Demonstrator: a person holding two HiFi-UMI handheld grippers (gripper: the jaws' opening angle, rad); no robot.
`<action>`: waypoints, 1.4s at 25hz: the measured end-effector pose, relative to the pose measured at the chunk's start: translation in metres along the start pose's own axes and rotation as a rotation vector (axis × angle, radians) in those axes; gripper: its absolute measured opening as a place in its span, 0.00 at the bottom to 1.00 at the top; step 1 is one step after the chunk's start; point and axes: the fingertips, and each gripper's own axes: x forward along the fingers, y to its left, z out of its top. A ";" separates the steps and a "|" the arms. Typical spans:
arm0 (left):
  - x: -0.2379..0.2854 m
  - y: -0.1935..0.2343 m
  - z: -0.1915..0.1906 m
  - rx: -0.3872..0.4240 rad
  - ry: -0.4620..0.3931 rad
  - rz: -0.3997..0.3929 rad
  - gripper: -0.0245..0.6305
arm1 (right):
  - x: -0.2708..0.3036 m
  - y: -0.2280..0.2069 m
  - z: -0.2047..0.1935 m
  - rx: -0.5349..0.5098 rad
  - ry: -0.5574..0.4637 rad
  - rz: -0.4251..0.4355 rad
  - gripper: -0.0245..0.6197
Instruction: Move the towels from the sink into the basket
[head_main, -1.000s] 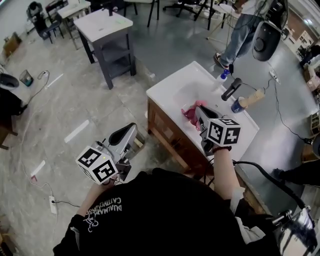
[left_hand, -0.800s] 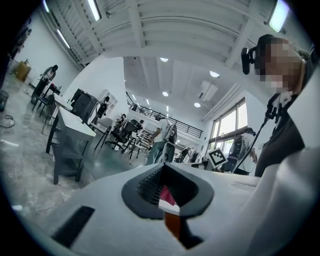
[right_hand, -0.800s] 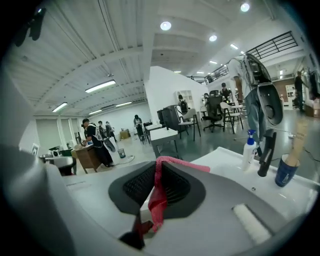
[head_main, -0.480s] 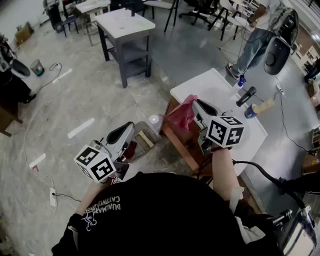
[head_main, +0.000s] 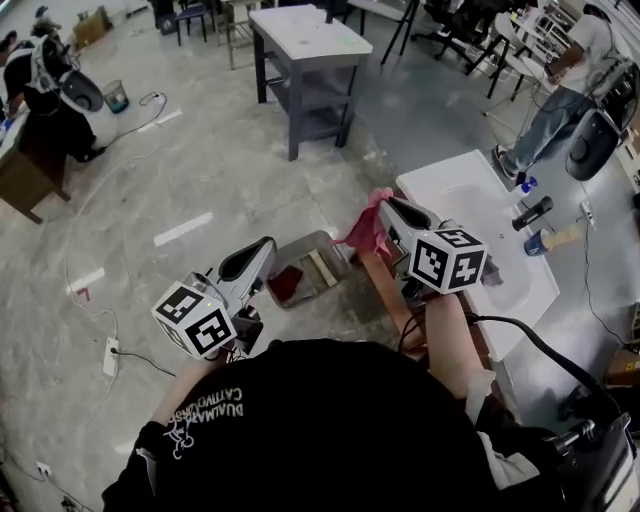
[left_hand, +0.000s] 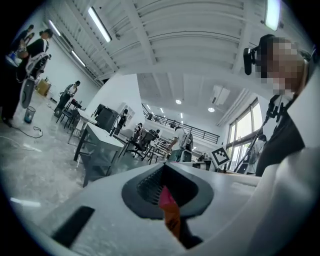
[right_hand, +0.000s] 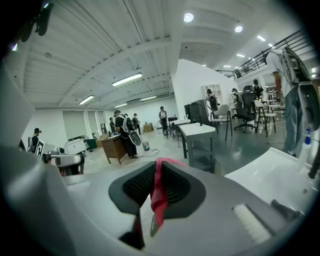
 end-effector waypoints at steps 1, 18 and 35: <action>-0.007 0.003 0.000 -0.003 -0.007 0.014 0.04 | 0.005 0.007 -0.001 -0.006 0.008 0.016 0.11; -0.070 0.058 0.004 -0.051 -0.090 0.248 0.04 | 0.094 0.090 -0.011 -0.173 0.106 0.231 0.11; 0.025 0.134 0.023 -0.092 -0.135 0.346 0.04 | 0.191 0.043 -0.008 -0.242 0.257 0.390 0.11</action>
